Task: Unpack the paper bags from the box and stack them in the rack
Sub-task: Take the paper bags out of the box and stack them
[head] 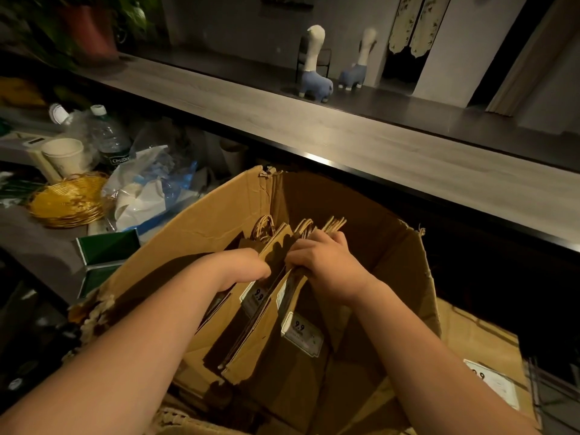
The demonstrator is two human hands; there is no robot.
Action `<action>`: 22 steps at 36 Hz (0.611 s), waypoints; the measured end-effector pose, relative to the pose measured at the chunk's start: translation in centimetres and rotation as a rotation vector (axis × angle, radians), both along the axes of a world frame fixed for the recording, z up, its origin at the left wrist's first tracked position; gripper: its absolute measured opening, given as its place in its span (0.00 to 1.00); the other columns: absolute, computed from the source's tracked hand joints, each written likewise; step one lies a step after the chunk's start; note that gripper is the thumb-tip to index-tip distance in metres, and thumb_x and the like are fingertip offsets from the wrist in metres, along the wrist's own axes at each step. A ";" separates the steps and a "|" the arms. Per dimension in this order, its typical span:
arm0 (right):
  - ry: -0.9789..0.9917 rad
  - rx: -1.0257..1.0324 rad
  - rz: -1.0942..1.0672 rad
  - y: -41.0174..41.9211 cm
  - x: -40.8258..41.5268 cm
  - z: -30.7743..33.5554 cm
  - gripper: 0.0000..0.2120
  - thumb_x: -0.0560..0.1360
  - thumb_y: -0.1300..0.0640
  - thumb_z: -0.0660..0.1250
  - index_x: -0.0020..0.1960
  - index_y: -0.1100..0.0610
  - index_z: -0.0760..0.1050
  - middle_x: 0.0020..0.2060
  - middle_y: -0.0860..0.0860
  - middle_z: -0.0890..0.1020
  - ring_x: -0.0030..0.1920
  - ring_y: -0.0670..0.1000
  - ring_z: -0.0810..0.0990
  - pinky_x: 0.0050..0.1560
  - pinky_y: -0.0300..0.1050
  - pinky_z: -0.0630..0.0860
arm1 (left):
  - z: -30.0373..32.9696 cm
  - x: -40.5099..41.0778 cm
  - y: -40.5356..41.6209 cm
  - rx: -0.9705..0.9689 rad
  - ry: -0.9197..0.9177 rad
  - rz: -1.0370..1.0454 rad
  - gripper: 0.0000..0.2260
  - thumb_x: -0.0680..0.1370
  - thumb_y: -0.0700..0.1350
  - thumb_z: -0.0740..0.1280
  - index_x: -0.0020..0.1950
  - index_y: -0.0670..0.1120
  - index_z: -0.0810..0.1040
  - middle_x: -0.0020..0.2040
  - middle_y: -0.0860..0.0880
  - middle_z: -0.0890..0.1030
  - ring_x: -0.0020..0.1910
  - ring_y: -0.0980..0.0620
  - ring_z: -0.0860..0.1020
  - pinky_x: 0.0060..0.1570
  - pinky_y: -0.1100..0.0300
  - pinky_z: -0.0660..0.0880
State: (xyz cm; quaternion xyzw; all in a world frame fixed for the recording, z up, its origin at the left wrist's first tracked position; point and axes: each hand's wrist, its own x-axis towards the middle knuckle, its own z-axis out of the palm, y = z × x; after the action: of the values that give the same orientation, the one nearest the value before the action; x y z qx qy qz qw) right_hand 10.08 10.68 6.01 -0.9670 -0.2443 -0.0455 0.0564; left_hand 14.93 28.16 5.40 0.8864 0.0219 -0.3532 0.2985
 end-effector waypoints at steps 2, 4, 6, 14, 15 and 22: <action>-0.054 0.035 0.003 -0.1 -0.1 0.2 0.10 0.77 0.57 0.66 0.54 0.45 0.78 0.58 0.42 0.76 0.58 0.49 0.67 0.54 0.50 0.59 | -0.4 0.3 0.1 0.003 -0.007 0.004 0.25 0.73 0.46 0.64 0.70 0.40 0.69 0.66 0.37 0.72 0.64 0.39 0.71 0.65 0.44 0.69; -0.091 0.075 -0.001 -0.2 -0.1 0.5 0.08 0.76 0.58 0.67 0.52 0.46 0.78 0.57 0.43 0.77 0.58 0.50 0.68 0.53 0.48 0.58 | -0.7 0.6 0.2 0.008 -0.018 0.010 0.24 0.74 0.48 0.62 0.70 0.43 0.70 0.66 0.40 0.73 0.64 0.41 0.71 0.66 0.44 0.68; -0.122 0.100 -0.007 -0.1 -0.1 0.5 0.09 0.75 0.60 0.67 0.51 0.47 0.78 0.56 0.45 0.77 0.58 0.51 0.69 0.52 0.46 0.56 | -0.9 0.7 0.3 0.015 -0.019 0.011 0.24 0.76 0.49 0.61 0.71 0.44 0.69 0.68 0.41 0.72 0.65 0.41 0.71 0.66 0.44 0.68; -0.176 0.178 -0.011 0.1 -0.1 0.5 0.10 0.72 0.61 0.70 0.50 0.48 0.78 0.55 0.47 0.76 0.56 0.51 0.70 0.54 0.48 0.62 | 0.2 0.2 0.0 -0.011 -0.015 0.052 0.16 0.80 0.50 0.61 0.65 0.45 0.75 0.58 0.42 0.79 0.56 0.43 0.77 0.60 0.48 0.73; -0.186 0.186 -0.011 0.2 -0.1 0.4 0.10 0.72 0.60 0.71 0.50 0.48 0.78 0.55 0.47 0.76 0.56 0.51 0.71 0.54 0.49 0.64 | 0.4 0.1 -0.1 -0.034 0.005 0.051 0.15 0.80 0.51 0.61 0.62 0.45 0.77 0.55 0.43 0.81 0.54 0.43 0.79 0.57 0.49 0.74; -0.139 0.108 -0.038 0.5 -0.1 0.3 0.13 0.73 0.58 0.70 0.56 0.48 0.76 0.61 0.49 0.72 0.61 0.53 0.68 0.59 0.51 0.63 | 1.8 -0.9 -0.8 -0.191 0.009 -0.034 0.12 0.82 0.48 0.58 0.45 0.46 0.77 0.42 0.48 0.81 0.44 0.50 0.77 0.49 0.54 0.71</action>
State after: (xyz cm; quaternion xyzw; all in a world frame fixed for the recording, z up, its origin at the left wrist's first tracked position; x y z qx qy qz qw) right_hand 10.00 11.20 6.28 -0.9615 -0.2264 -0.1267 0.0904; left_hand 14.00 27.38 7.17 0.8526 -0.0253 -0.3627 0.3754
